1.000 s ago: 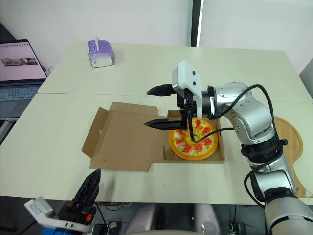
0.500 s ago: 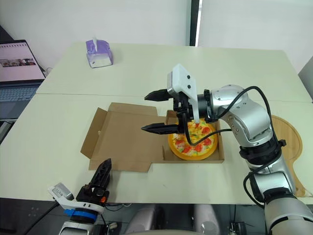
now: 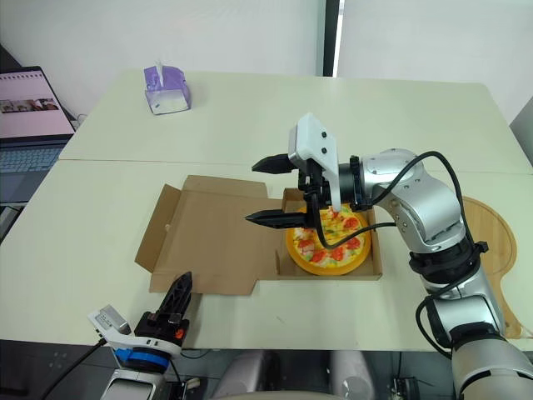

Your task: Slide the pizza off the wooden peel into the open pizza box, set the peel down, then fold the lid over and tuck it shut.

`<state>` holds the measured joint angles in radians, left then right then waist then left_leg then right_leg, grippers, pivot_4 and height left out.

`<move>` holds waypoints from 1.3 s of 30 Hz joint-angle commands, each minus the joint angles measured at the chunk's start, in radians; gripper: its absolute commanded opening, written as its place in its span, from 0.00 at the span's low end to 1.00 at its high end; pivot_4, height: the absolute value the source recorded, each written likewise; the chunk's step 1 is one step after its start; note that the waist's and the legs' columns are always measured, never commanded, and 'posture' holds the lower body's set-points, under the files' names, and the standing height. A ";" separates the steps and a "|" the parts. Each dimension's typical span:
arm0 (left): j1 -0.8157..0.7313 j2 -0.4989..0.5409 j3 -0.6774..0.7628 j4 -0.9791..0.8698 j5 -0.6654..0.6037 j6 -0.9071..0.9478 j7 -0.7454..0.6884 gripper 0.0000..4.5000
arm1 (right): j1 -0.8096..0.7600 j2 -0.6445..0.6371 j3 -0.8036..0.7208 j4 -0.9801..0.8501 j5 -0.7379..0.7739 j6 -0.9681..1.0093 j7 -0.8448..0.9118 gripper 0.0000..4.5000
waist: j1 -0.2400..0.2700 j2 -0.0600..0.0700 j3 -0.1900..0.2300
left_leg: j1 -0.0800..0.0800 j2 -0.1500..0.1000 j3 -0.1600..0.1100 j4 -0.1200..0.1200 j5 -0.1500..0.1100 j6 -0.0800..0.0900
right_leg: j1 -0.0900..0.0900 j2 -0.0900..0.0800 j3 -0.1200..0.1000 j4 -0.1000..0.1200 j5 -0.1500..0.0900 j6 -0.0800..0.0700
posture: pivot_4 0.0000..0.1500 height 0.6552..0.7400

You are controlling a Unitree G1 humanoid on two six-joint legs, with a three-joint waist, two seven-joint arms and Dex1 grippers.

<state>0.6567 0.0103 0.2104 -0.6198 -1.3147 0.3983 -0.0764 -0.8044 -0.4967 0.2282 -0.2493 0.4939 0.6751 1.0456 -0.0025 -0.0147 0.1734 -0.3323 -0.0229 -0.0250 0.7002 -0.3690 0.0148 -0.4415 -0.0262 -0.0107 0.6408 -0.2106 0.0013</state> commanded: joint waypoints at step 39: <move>-0.308 0.322 0.127 0.029 -0.031 0.073 0.076 0.00 | -0.251 -0.172 0.053 1.222 -0.597 -0.947 0.043 0.01 | 0.000 0.003 0.002 | 0.002 -0.001 0.002 -0.002 0.004 -0.007 | 0.000 -0.002 0.000 0.002 -0.002 -0.003 | 1.00 1.00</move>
<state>0.3556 0.3226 0.3280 -0.5821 -1.3369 0.4665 0.0102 -1.0187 -0.6677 0.2826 0.9341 -0.0809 -0.2177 1.1021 -0.0026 -0.0116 0.1755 -0.3297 -0.0234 -0.0226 0.6977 -0.3647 0.0072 -0.4412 -0.0282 -0.0107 0.6430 -0.2126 -0.0020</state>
